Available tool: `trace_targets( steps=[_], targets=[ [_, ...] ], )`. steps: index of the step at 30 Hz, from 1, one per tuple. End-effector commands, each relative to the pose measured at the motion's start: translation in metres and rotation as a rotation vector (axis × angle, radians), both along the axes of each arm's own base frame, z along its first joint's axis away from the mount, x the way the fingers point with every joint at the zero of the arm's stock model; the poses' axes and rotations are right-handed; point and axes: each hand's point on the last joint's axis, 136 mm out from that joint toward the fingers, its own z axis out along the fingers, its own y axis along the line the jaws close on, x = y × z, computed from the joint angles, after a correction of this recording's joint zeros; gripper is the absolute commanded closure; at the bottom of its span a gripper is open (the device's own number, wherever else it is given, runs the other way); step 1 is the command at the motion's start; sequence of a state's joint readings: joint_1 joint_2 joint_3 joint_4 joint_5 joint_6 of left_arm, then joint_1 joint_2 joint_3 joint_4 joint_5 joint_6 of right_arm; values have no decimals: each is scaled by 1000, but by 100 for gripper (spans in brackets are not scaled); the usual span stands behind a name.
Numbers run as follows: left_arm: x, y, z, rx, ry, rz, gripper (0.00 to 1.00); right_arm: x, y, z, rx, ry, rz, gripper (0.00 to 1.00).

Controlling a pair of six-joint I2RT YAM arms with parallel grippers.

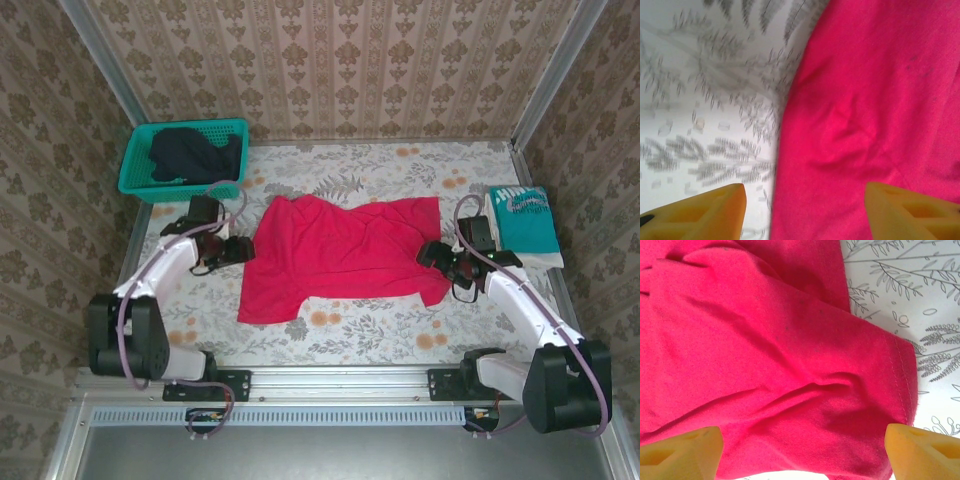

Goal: Fold and stack the t-shirts

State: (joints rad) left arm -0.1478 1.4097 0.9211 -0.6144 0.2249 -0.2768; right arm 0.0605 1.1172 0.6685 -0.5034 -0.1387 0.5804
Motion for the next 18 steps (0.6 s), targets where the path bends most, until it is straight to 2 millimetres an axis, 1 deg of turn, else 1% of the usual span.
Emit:
trace_targets(
  steps=[1, 5, 8, 11, 14, 17, 18],
  targets=[
    [9, -4, -5, 28, 6, -137, 38, -3, -2, 1, 9, -20, -22, 15],
    [21, -6, -17, 82, 26, -159, 40, -1, -1, 0, 20, -36, -32, 15],
    [26, -5, -29, 111, 59, -165, 42, 0, 0, -1, 25, -33, -30, 15],
    [22, -3, -44, 124, 115, -153, 46, -1, -1, -1, 16, -28, -26, 15],
    [11, -2, -55, 151, 162, -147, 47, -2, -3, -1, 5, -27, -30, 15],
    [4, -8, -63, 135, 170, -140, 47, -1, -4, -1, 2, -30, -30, 15],
    [4, -10, -66, 128, 169, -139, 48, -1, -4, -2, 2, -26, -31, 15]
  ],
)
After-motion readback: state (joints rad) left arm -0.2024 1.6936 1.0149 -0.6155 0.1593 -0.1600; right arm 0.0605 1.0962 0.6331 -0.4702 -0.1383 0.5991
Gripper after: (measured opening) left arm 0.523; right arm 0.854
